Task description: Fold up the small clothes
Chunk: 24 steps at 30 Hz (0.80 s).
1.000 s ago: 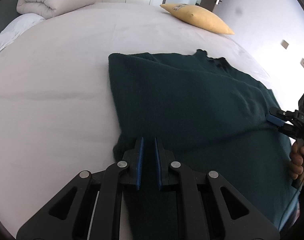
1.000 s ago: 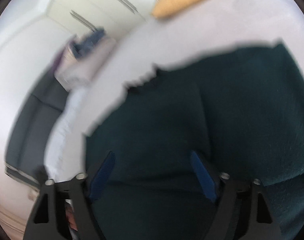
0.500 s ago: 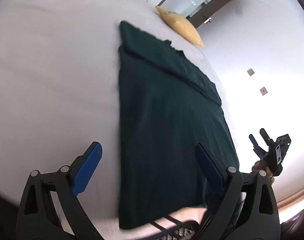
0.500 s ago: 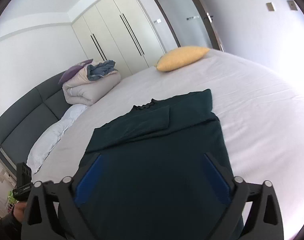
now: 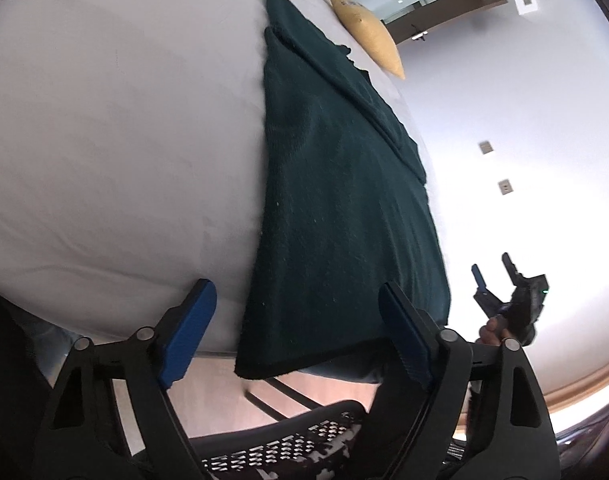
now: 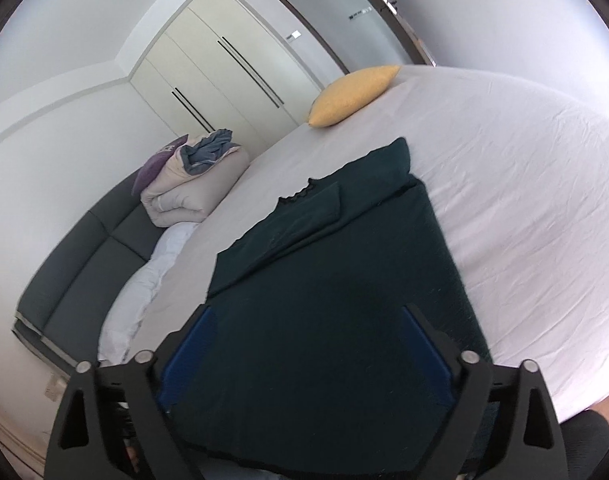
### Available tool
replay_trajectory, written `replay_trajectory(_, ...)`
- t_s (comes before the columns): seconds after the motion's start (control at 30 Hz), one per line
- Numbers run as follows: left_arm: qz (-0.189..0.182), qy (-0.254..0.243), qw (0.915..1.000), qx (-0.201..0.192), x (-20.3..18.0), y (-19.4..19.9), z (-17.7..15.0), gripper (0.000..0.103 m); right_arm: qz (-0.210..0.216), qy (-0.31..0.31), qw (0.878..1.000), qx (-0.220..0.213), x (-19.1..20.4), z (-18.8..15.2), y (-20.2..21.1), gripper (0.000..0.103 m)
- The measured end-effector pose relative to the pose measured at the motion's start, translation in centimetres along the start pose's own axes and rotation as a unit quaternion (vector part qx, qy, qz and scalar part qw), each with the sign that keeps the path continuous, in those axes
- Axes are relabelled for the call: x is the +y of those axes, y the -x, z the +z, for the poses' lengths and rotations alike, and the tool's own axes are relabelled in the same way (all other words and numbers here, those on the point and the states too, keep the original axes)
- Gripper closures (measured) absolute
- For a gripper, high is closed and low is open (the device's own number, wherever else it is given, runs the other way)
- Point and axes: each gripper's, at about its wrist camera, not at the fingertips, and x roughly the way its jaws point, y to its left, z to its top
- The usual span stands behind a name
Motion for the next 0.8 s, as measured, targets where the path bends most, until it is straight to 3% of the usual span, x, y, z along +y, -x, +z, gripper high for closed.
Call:
replay_trajectory(0.23, -0.034, -0.022, 0.9983, 0.043, -0.5, -1.6, -0.5, 0.028, 0.01, 0.002, 1.0, 0.022, 0.0, -0.9, -0.5, 0.02)
replay_trajectory(0.37, -0.076, 0.029, 0.9961, 0.034, 1.7, -1.3, -0.3, 0.046, 0.018, 0.005, 0.999, 0.029, 0.1, -1.0, -0.4, 0.021)
replay_trajectory(0.47, -0.085, 0.05, 0.9946, 0.033, 2.6, -1.3, -0.2, 0.057, 0.021, 0.003, 0.999, 0.036, -0.2, -1.0, -0.1, 0.021)
replay_trajectory(0.6, -0.071, 0.039, 0.9963, 0.029, 2.3, -0.7, 0.7, 0.058, 0.015, -0.002, 0.999, 0.04, -0.9, -1.3, 1.1, 0.022)
replay_trajectory(0.8, -0.085, 0.042, 0.9944, 0.046, 2.0, -2.1, 0.4, 0.058, 0.004, -0.014, 0.999, 0.048, -2.4, -1.3, 2.0, 0.022)
